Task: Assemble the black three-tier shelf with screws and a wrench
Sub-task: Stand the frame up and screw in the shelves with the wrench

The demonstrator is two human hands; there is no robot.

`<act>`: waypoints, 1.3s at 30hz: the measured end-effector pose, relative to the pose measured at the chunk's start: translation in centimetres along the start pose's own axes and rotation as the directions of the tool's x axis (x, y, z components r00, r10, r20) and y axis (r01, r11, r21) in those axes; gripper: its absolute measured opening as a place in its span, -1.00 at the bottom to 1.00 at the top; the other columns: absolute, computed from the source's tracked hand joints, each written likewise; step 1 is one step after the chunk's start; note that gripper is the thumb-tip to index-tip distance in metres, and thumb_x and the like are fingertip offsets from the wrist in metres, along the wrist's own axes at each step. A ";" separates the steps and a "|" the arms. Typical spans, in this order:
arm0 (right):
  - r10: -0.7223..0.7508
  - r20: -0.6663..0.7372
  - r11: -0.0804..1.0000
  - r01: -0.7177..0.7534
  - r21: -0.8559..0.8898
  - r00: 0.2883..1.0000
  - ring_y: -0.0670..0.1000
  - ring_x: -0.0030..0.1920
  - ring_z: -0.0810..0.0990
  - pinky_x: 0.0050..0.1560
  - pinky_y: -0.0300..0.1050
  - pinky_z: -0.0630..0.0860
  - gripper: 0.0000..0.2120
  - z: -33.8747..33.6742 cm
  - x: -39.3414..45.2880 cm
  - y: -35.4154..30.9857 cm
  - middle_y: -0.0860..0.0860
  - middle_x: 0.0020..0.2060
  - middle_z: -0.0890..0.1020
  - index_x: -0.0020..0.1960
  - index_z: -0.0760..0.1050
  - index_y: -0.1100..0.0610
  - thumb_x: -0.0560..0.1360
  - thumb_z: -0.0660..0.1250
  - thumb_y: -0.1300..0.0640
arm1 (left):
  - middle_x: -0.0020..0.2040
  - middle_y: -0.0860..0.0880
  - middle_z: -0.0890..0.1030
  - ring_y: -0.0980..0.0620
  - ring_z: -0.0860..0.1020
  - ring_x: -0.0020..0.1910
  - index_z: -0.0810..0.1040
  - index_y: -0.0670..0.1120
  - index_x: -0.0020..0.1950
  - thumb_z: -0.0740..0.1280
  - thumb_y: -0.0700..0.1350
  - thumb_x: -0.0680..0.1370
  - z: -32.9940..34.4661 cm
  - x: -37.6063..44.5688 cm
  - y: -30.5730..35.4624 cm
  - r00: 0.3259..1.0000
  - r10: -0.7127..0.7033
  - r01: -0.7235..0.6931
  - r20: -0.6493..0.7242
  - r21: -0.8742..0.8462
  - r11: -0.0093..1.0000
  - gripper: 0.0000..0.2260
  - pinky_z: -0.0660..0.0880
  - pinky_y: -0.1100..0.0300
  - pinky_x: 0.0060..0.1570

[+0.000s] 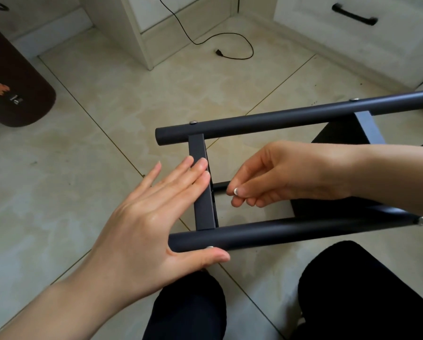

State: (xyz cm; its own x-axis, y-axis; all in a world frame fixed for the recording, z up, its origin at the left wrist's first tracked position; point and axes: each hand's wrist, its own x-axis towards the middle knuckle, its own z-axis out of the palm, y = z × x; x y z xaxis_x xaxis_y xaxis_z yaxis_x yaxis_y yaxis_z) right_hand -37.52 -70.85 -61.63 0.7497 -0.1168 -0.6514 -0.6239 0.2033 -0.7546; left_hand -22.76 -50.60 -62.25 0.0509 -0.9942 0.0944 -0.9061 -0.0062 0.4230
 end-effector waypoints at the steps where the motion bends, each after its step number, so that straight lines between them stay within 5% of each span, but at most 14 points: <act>1: -0.076 -0.040 0.996 0.074 -0.045 0.996 -0.11 -0.27 0.64 -0.19 -0.31 0.58 -0.90 0.0 -0.1 -0.3 0.11 -0.15 0.74 -0.03 0.66 0.23 0.46 0.43 0.27 | 0.54 -0.03 0.34 0.07 0.26 0.56 0.40 -0.19 0.50 0.31 0.39 0.43 0.0 0.0 0.0 1.000 -0.001 0.001 -0.003 -0.006 1.000 -0.16 0.16 -0.05 0.53; 4: -0.463 -0.207 0.850 0.365 -0.381 0.862 -0.20 -0.29 0.61 -0.21 -0.37 0.54 -0.93 0.0 -0.8 -2.3 -0.01 -0.21 0.73 -0.05 0.64 0.15 0.54 0.39 0.17 | 0.54 -0.02 0.34 0.07 0.25 0.56 0.39 -0.18 0.50 0.31 0.39 0.44 0.2 0.1 -0.1 1.000 0.004 -0.004 -0.004 -0.017 1.000 -0.17 0.16 -0.05 0.53; 6: -0.705 -0.282 0.605 0.345 -0.718 0.650 -0.27 -0.25 0.53 -0.18 -0.48 0.41 -0.86 -0.3 -0.3 -3.8 -0.11 -0.22 0.68 -0.05 0.59 0.09 0.60 0.30 0.07 | 0.55 -0.02 0.33 0.07 0.25 0.56 0.39 -0.18 0.50 0.31 0.39 0.44 0.2 0.0 -0.2 1.000 0.009 -0.009 -0.010 -0.014 1.000 -0.18 0.16 -0.04 0.53; 8: -0.761 -0.317 0.520 0.239 -0.820 0.566 -0.20 -0.10 0.50 -0.09 -0.36 0.41 -0.78 -0.1 0.8 -5.0 -0.09 -0.10 0.64 0.03 0.53 0.12 0.65 0.19 0.02 | 0.55 -0.03 0.33 0.06 0.25 0.57 0.39 -0.18 0.50 0.31 0.39 0.45 0.2 -0.1 -0.3 1.000 0.008 -0.008 -0.007 -0.011 1.000 -0.17 0.17 -0.04 0.53; 11: -0.684 -0.309 0.578 0.232 -0.783 0.661 0.07 0.00 0.56 0.04 -0.02 0.45 -0.74 1.0 2.9 -5.7 0.06 0.03 0.65 0.10 0.44 0.17 0.69 0.09 0.00 | 0.56 -0.03 0.31 0.06 0.24 0.57 0.37 -0.18 0.51 0.30 0.40 0.45 0.3 -0.1 -0.3 1.000 0.003 -0.003 0.000 -0.011 1.000 -0.16 0.16 -0.03 0.53; 14: -0.664 -0.231 0.550 0.256 -0.795 0.711 0.20 0.04 0.59 0.04 0.11 0.49 -0.73 1.9 3.9 -4.9 0.12 -0.01 0.67 0.08 0.37 0.17 0.69 0.04 -0.01 | 0.56 -0.02 0.30 0.07 0.22 0.58 0.36 -0.18 0.52 0.29 0.40 0.46 0.4 -0.1 -0.2 1.000 0.003 -0.003 -0.001 -0.017 1.000 -0.16 0.15 0.00 0.54; 22: -0.709 -0.269 0.491 0.182 -0.852 0.652 0.19 -0.07 0.58 0.02 0.11 0.46 -0.83 2.0 4.4 -4.5 -0.08 0.00 0.70 0.01 0.33 0.02 0.69 0.03 -0.01 | 0.59 -0.06 0.24 0.05 0.16 0.59 0.28 -0.19 0.55 0.30 0.45 0.36 -0.6 0.1 -0.7 0.993 0.046 -0.051 0.108 0.037 0.998 -0.03 0.11 0.06 0.53; 29: -0.689 -0.294 0.531 0.186 -0.827 0.662 0.10 -0.07 0.57 0.04 0.05 0.45 -0.80 2.0 4.6 -5.0 -0.13 -0.01 0.68 -0.07 0.36 -0.03 0.68 0.05 -0.03 | 0.53 -0.02 0.36 0.00 0.31 0.53 0.44 -0.16 0.49 0.34 0.27 0.36 -1.6 1.0 -0.7 0.989 0.088 -0.112 0.118 0.209 0.972 -0.20 0.20 -0.07 0.51; 39: -0.657 -0.335 0.584 0.175 -0.793 0.675 0.07 -0.14 0.50 -0.06 -0.03 0.39 -0.76 2.2 4.7 -5.2 -0.06 -0.17 0.64 -0.11 0.43 -0.03 0.66 0.09 -0.05 | 0.51 -0.06 0.40 -0.01 0.30 0.55 0.50 -0.21 0.43 0.52 0.11 0.32 -1.0 0.7 -1.0 0.989 0.121 -0.130 0.089 0.111 0.985 -0.25 0.26 -0.05 0.48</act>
State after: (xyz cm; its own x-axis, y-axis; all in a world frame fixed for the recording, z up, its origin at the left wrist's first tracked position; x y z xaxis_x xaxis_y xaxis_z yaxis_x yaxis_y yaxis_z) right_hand -30.27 -70.31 -60.63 0.8424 -0.5381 0.0298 -0.4079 -0.6728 -0.6173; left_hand -21.37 -51.20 -61.71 -0.0966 -0.9933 0.0639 -0.9459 0.1116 0.3046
